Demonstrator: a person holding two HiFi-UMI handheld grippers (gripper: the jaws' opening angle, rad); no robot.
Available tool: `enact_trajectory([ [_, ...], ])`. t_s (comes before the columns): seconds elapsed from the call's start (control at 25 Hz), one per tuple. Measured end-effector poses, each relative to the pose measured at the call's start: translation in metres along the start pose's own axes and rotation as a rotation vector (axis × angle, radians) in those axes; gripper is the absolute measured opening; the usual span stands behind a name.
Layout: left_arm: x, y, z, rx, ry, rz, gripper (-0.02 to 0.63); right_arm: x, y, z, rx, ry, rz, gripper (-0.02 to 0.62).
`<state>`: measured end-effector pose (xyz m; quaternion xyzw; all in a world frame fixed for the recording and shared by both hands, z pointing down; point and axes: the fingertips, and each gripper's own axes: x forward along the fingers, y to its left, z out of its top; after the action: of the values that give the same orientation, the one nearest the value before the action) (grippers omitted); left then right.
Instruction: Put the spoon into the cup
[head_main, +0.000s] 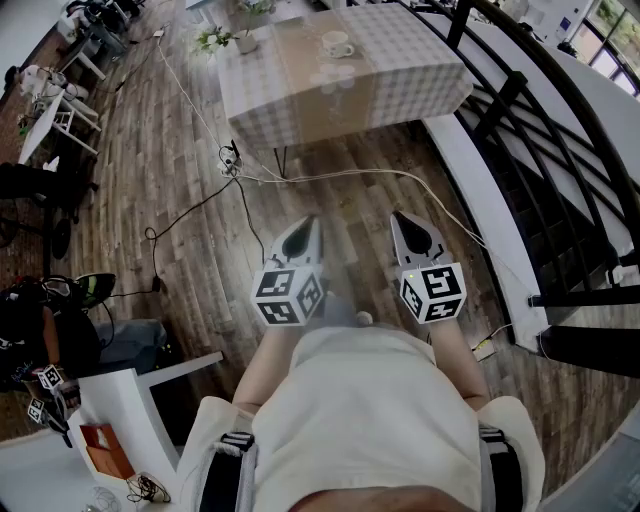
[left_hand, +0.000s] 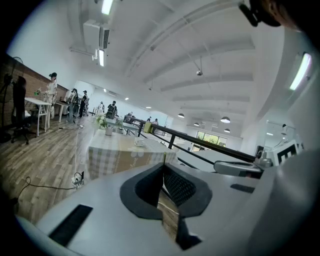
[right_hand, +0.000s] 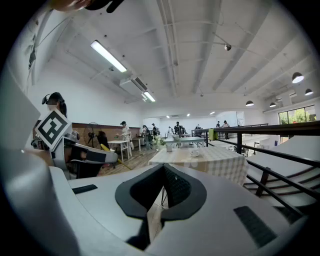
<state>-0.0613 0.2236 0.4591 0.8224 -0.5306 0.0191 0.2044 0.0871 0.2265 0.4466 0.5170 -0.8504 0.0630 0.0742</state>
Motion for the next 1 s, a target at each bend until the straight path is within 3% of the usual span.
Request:
enact_trajectory([
  [0.68,-0.027,-0.009,-0.004,-0.005,-0.029,0.004,0.005,-0.026,0.019,-0.006,-0.018,-0.003,0.017,0.000],
  [1.0,-0.031,-0.012,-0.005,-0.012,-0.034,0.013,0.005,-0.031,0.015,-0.012,0.027,0.001,0.028,0.000],
])
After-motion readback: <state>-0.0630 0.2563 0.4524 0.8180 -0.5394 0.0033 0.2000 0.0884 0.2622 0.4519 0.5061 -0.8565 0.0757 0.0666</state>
